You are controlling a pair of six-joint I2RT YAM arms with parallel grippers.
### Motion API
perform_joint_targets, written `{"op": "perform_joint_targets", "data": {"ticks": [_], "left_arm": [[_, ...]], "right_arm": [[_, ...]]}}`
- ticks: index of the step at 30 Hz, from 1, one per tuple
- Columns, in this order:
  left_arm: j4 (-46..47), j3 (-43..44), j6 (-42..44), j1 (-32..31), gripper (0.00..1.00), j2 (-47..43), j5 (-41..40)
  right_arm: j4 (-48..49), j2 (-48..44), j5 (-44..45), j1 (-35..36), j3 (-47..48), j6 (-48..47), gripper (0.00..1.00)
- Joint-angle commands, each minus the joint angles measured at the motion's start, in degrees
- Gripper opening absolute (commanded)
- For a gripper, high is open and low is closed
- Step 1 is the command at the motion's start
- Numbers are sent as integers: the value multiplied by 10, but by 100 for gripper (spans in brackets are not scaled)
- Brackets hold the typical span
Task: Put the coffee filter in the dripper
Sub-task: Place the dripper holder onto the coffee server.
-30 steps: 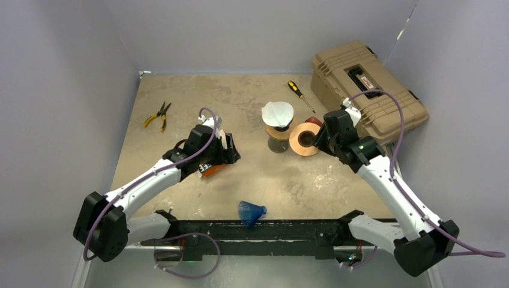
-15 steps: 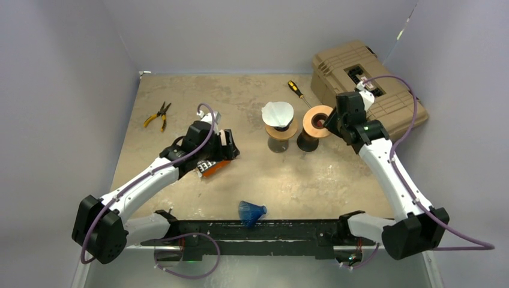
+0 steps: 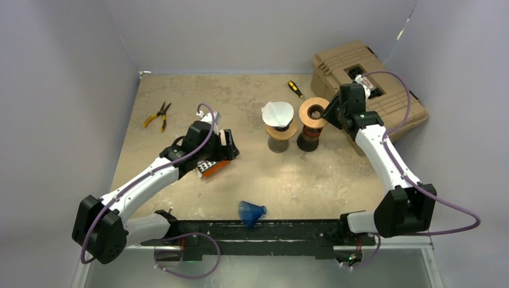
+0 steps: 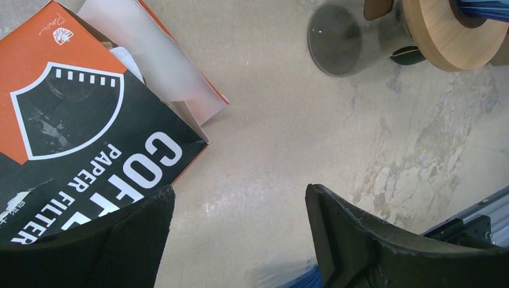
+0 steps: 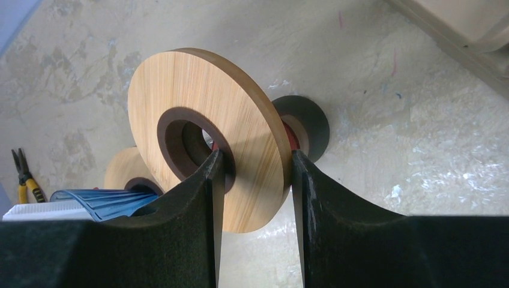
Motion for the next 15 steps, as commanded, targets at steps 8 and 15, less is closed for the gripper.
{"op": "perform_joint_targets", "data": {"ticks": [8,15], "left_arm": [[1,24,7,3,79,3,1],[5,17,2,3,79,0,-1]], "right_arm": [[65,16,-80,-15,-51,-6,0],[58,9,-71,-16,-60,-18,0]]}}
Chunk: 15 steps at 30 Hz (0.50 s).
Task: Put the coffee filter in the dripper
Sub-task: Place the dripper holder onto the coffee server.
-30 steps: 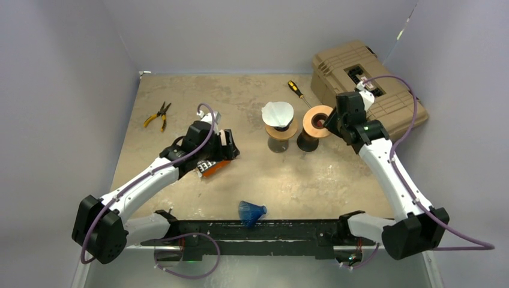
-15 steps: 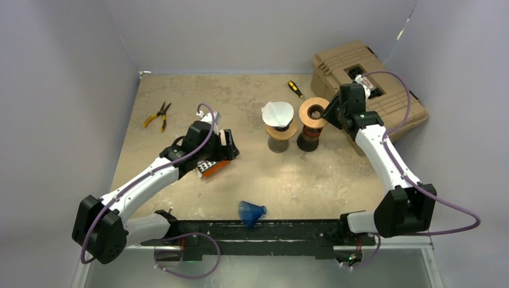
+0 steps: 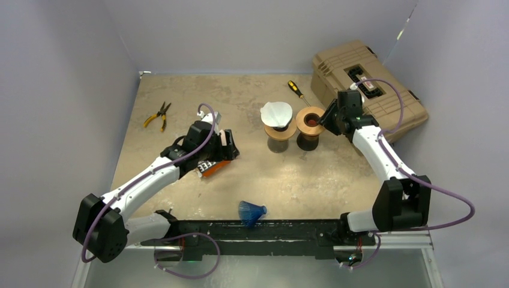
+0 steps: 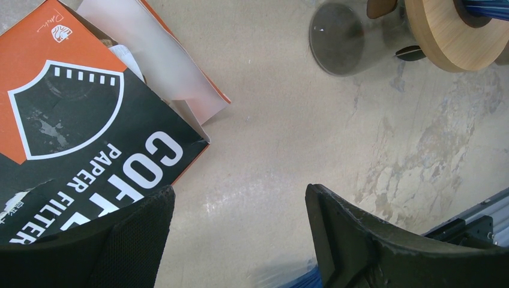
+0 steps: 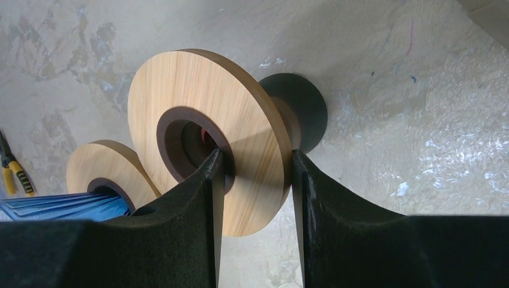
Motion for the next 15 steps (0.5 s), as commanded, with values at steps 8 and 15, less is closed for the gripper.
{"op": "perform_joint_targets", "data": {"ticks": [8,15], "left_arm": [[10,16,0,3,79,-7,1],[9,17,1,3,79,-8,1]], "right_arm": [[10,-19,-15,-1,3,-49,8],[-3,-24,1,-1,3,-61,28]]}}
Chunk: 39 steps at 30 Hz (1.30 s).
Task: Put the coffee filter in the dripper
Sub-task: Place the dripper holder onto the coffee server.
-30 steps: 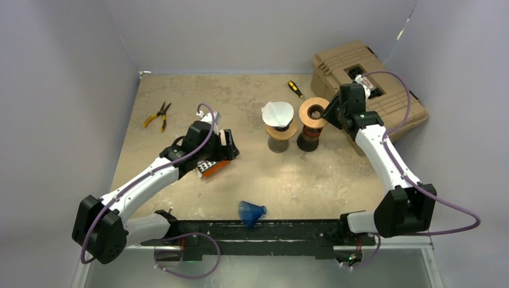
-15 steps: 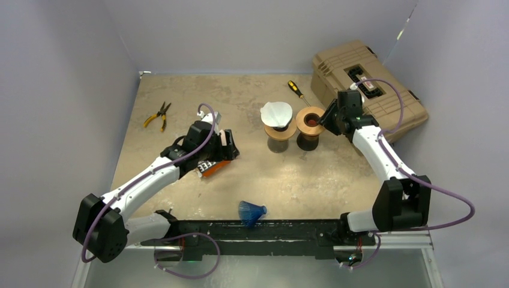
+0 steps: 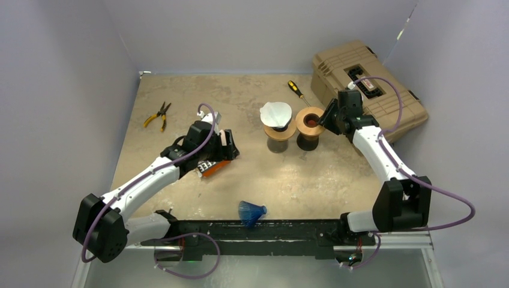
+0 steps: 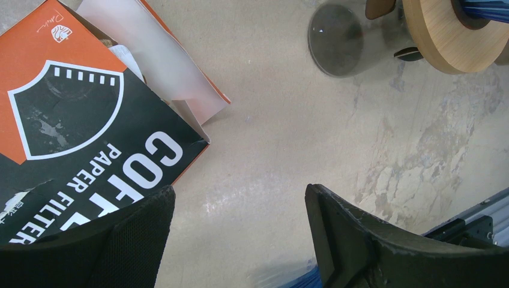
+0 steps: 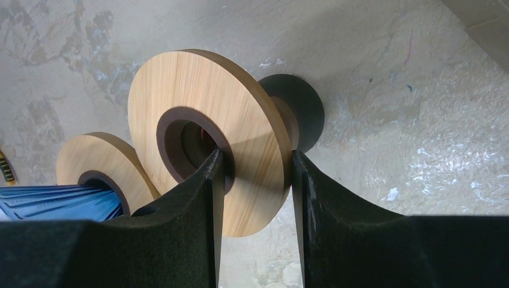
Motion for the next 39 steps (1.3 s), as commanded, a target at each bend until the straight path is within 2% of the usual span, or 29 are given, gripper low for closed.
{"op": "perform_joint_targets", "data": {"ticks": [1,5,9,12,18,25,32,39], "left_arm": [[10,17,1,3,79,-8,1],[10,16,0,3,79,-9,3],[11,15,0,3,79,-8,6],[11,15,1,3,79,-8,6],[11,14,4,3,79,-11,8],[7,15,12,3,79,-10,10],[11,14,12,3,79,-14,13],[11,10,5,3,78,-21,20]], "right_arm": [[-7,-24,11,-1,3,-25,29],[-10,-32,18,-1,5,-31,38],[-14,-46,30,-1,8,-29,59],[-17,-54,33,-1,13,-29,66],[-28,-69,31,-1,34,-42,68],[35,-81,-34,-1,70,-84,72],[45,14,-120,-2,153,-114,68],[9,127,-149,-1,246,-144,59]]}}
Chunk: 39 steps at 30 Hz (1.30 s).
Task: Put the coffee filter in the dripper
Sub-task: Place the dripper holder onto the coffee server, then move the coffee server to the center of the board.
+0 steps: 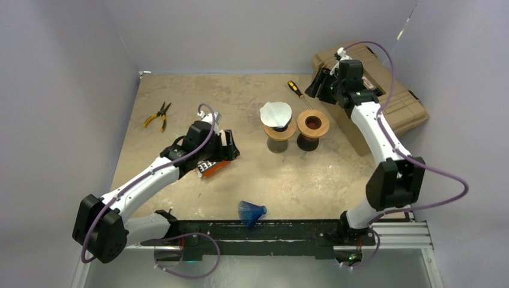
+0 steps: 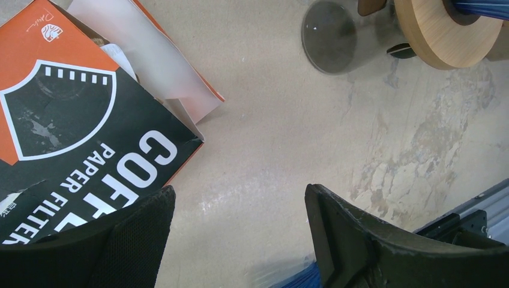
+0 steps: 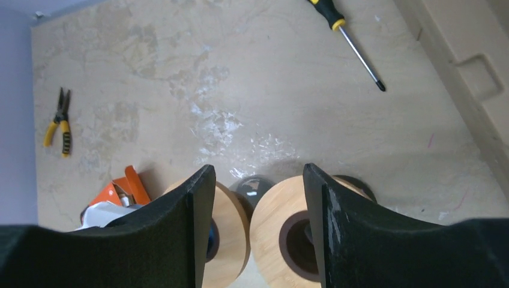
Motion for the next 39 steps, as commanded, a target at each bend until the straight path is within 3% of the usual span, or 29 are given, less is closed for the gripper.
{"op": "perform_joint_targets", "data": {"ticks": [1,14,39], "left_arm": [[11,10,5,3,78,-19,15],[12,-5,4,3,78,-30,34],[21,-13,0,3,77,-28,37]], "right_arm": [[-25,54,-33,-1,64,-41,58],[-99,158,-18,7,112,-81,56],[-90,88,-17,6,26,-85,55]]}}
